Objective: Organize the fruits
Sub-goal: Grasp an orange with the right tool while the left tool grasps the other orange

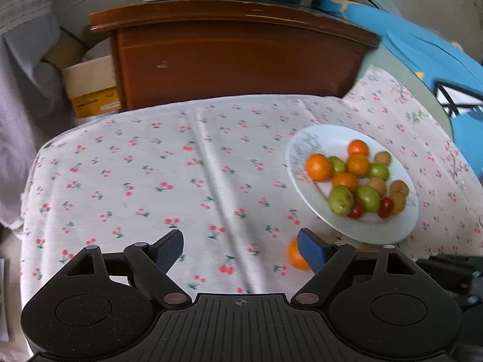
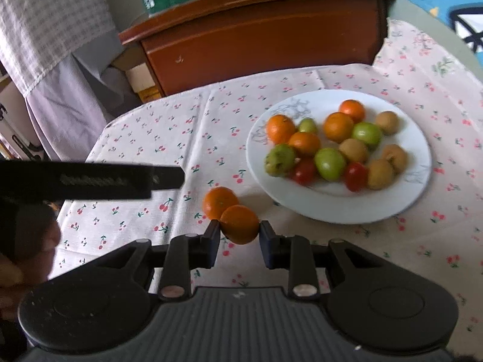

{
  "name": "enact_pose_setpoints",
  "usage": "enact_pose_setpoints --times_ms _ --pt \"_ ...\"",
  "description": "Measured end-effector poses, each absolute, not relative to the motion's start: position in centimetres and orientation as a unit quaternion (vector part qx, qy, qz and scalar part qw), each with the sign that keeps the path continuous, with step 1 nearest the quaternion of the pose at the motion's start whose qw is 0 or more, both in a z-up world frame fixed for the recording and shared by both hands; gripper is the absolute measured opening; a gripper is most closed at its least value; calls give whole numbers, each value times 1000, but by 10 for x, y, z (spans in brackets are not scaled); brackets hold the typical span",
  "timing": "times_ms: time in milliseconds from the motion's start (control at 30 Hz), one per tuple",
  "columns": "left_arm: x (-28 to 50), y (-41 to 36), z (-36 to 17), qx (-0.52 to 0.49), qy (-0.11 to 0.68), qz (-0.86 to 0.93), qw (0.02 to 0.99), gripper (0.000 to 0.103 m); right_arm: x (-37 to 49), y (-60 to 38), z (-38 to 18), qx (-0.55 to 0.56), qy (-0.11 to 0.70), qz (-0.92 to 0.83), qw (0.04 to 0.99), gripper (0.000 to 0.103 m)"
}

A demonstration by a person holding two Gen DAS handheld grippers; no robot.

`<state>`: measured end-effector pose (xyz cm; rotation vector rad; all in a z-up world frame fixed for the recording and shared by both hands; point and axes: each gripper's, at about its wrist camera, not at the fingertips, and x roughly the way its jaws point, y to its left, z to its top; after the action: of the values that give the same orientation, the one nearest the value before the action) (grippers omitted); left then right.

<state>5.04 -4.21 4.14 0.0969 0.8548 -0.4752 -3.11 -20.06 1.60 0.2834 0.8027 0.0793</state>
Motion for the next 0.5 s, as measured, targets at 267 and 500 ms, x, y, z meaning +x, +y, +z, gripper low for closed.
enact_pose_setpoints --times_ms 267,500 --pt "38 -59 37 62 391 -278 875 81 -47 -225 17 150 389 7 909 28" --pt "36 -75 25 82 394 -298 865 60 -52 -238 18 168 388 -9 906 28"
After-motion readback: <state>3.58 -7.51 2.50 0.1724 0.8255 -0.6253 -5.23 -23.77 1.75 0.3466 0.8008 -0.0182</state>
